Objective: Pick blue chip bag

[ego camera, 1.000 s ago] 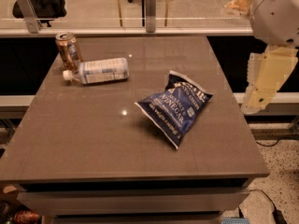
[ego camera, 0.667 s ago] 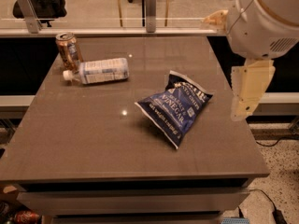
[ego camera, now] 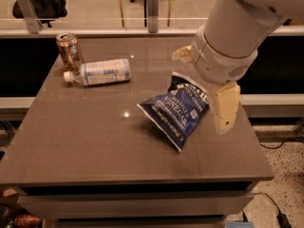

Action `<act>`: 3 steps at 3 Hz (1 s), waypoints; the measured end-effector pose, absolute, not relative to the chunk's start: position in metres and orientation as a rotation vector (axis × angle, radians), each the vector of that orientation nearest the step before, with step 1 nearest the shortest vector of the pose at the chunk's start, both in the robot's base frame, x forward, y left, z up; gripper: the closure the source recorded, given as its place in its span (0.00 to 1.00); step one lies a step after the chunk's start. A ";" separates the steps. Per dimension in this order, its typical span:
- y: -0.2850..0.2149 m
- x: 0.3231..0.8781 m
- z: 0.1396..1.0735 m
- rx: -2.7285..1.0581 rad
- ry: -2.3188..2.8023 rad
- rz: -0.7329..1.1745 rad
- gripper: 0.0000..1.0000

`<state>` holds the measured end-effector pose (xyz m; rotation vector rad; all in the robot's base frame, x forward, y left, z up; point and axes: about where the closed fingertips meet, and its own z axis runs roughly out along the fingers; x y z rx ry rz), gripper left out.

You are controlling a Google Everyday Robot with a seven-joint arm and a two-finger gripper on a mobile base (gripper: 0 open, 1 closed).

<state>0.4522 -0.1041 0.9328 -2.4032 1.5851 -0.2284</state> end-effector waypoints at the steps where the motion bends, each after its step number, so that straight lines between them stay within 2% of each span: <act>1: -0.095 0.465 0.903 -2.514 1.547 -0.232 0.00; 2: -0.091 0.476 0.874 -2.619 1.525 -0.235 0.00; 3: -0.095 0.486 0.851 -2.688 1.534 -0.225 0.18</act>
Offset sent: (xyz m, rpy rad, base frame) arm 0.0396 0.0152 -0.0955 -0.2298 0.1421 0.1498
